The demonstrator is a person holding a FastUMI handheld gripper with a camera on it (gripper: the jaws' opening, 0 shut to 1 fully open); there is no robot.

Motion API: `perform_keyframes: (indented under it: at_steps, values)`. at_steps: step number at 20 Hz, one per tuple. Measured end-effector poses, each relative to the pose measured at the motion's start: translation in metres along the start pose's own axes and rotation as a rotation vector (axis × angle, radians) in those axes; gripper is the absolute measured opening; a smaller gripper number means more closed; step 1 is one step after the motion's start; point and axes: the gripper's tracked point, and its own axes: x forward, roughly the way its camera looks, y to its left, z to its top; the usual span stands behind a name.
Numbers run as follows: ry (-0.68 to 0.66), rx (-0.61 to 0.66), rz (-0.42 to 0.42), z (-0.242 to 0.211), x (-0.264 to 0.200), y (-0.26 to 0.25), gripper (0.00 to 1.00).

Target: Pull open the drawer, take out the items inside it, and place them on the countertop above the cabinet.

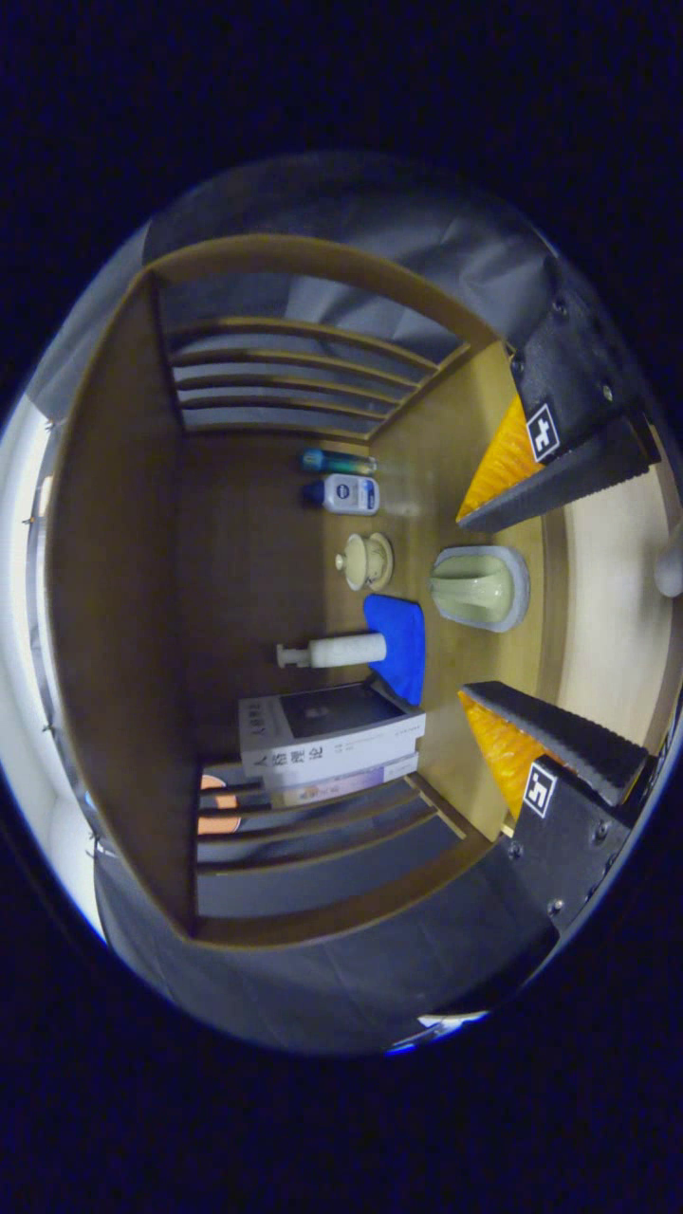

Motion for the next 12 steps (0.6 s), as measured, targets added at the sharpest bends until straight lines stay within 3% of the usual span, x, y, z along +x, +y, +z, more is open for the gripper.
perform_keyframes:
  at_steps: [6, 12]
  values:
    - [-0.176, -0.045, 0.029, -0.047, -0.073, 0.007, 1.00]
    - [-0.251, -0.005, -0.010, -0.100, -0.118, 0.004, 1.00]
